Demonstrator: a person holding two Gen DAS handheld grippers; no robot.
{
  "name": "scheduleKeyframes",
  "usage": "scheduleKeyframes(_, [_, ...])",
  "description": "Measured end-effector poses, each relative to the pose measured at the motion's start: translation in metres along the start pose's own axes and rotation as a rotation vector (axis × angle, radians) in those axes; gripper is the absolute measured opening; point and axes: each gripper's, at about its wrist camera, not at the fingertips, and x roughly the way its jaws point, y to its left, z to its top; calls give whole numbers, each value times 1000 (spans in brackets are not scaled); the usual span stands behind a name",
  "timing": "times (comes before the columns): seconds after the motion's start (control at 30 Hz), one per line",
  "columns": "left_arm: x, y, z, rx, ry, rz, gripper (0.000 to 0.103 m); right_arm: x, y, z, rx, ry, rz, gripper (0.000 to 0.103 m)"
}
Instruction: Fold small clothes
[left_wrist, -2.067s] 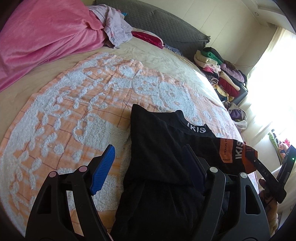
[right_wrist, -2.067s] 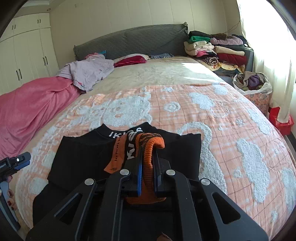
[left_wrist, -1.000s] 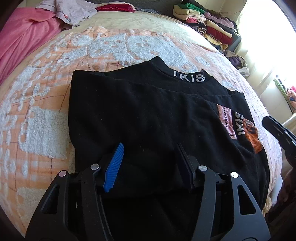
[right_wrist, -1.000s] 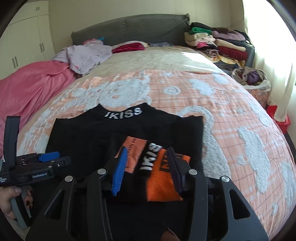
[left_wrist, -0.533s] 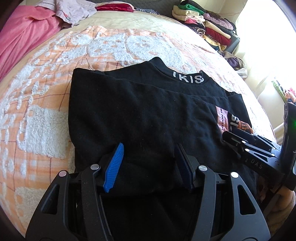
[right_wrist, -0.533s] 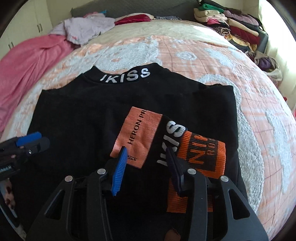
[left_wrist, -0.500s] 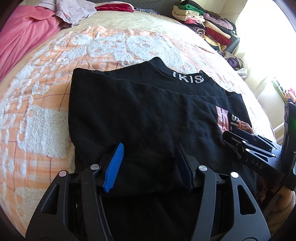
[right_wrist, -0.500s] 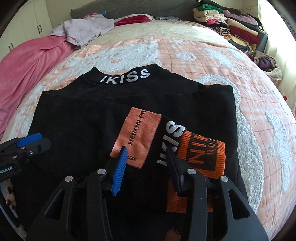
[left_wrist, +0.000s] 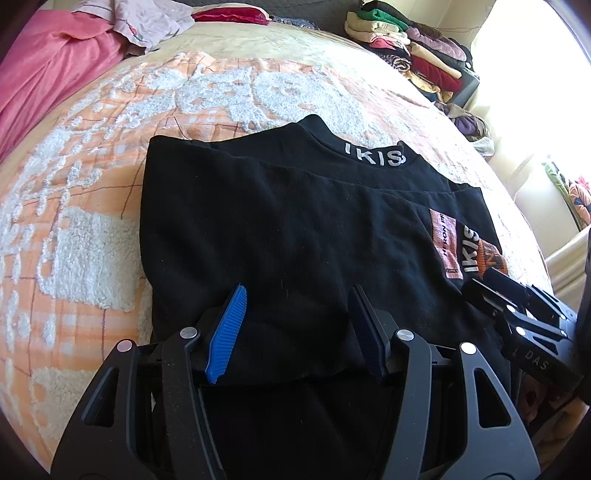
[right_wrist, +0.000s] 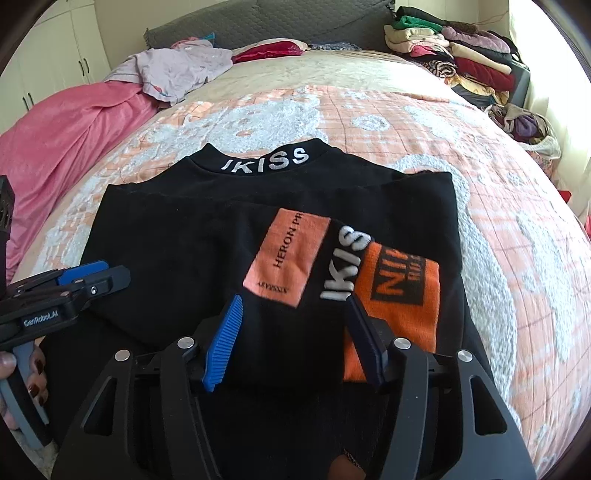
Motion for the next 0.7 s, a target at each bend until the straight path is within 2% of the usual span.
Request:
scheduleKeyframes(0.1, [-1,0,-1,1,-1,1,50,-3,-1,-4,15,-1,-1,61])
scheduleKeyframes(0.37, [-8,0,-6,-1,-16,10,50,-16,-7,-12,66,-16,19,62])
scheduleKeyframes(0.53, [-14,0,-7,-10,-24,7,50,-25,-8,-14,89,-24,35,67])
scheduleKeyframes(0.6, [-16,0,-8,-10,-25,8,50,-28,-7,-14,85,-27,21,76])
scheduleKeyframes(0.7, [-20,-1,-9,-11,-30,10,50,-32,-5,-15,84,-40,17,78])
